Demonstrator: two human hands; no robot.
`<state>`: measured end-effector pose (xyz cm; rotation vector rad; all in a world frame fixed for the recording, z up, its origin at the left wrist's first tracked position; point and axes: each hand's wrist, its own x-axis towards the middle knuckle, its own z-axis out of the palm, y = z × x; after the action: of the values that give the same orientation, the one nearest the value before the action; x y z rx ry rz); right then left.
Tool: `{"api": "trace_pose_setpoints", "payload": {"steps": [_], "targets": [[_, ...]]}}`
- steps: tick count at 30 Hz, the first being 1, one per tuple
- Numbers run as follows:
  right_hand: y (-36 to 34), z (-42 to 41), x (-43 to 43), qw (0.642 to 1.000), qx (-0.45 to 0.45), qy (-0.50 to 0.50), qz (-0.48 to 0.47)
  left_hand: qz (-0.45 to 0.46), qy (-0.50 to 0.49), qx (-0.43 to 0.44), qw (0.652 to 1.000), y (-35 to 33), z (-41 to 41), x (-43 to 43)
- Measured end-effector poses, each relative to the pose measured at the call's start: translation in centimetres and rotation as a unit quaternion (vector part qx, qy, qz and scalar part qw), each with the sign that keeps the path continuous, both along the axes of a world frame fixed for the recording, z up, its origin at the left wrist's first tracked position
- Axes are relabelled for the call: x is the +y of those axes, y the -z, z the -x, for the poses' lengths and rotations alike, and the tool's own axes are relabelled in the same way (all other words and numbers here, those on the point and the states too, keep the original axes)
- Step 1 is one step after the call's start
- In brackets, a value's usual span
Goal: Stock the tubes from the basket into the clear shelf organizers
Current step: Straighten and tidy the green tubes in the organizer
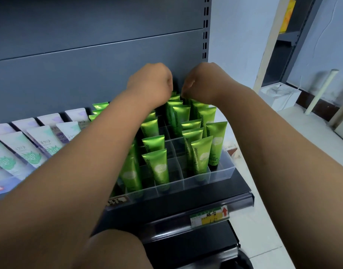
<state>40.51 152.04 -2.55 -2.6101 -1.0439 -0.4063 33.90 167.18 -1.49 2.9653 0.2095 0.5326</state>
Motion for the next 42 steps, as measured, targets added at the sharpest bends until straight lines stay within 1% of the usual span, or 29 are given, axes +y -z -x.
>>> {"api": "trace_pose_setpoints", "payload": {"steps": [2, 4, 6, 9, 12, 17, 20, 26, 30, 37, 42], "targets": [[-0.1, -0.4, 0.7, 0.999, 0.025, 0.012, -0.018, -0.023, 0.018, 0.014, 0.999, -0.2, -0.5, 0.2], [0.0, -0.5, 1.5, 0.999, 0.040, 0.017, -0.007, -0.037, 0.022, 0.024, 0.999, -0.3, -0.7, 0.4], [0.2, -0.4, 2.1, 0.999, 0.031, 0.012, 0.015, -0.047, 0.022, 0.038, 0.998, -0.4, -0.9, 0.7], [0.5, -0.7, 2.7, 0.999, 0.034, 0.018, 0.010, -0.055, 0.026, 0.051, 0.997, -0.2, -1.0, 0.7], [0.6, -1.1, 3.1, 0.998, 0.035, 0.033, 0.030, -0.063, 0.034, 0.063, 0.995, 0.2, -1.0, 0.6], [1.2, -1.8, 3.1, 0.997, 0.020, 0.058, 0.052, -0.070, 0.044, 0.070, 0.994, 0.5, -1.2, 0.5], [1.7, -2.0, 2.8, 0.996, 0.018, 0.067, 0.056, -0.060, 0.050, 0.066, 0.995, 0.5, -1.3, 0.6], [1.5, -1.8, 2.1, 0.996, 0.024, 0.081, 0.011, -0.052, 0.071, 0.042, 0.995, 0.7, -1.1, 0.5], [1.5, -2.0, 1.8, 0.996, 0.031, 0.084, -0.014, -0.033, 0.080, 0.046, 0.995, 1.0, -1.2, 0.3], [1.7, -1.7, 1.5, 0.995, 0.024, 0.096, -0.025, -0.048, 0.095, 0.044, 0.993, 1.0, -1.6, -0.1], [1.5, -1.5, 1.5, 0.995, 0.025, 0.092, -0.004, -0.053, 0.096, 0.045, 0.993, 1.0, -1.5, -0.2]]}}
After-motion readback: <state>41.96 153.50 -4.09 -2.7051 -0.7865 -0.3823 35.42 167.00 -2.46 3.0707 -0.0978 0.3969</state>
